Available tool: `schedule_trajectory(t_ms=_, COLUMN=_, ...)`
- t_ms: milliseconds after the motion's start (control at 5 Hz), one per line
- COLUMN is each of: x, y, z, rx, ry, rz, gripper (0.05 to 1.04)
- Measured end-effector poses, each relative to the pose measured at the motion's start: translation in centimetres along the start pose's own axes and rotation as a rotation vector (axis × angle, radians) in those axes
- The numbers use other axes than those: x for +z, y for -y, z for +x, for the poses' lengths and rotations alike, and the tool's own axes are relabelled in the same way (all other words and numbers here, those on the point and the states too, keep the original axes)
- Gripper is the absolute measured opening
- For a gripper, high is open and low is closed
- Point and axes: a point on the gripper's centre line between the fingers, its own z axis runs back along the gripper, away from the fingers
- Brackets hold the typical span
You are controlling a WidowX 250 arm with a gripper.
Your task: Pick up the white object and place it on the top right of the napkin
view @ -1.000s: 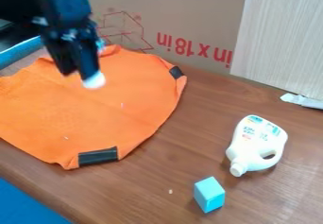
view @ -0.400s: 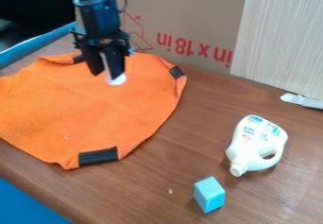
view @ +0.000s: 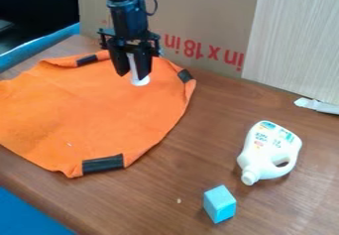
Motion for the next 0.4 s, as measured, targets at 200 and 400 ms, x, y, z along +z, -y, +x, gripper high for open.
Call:
schedule_trajectory(t_ms=200, x=-0.61, y=-0.29, z=1.11, rx=0.022, ry=0.004, rz=0.02, gripper=0.537)
schedule_trajectory(t_ms=400, x=-1.28, y=-0.27, z=1.41, rx=0.016, ry=0.01, rz=0.043, gripper=0.608)
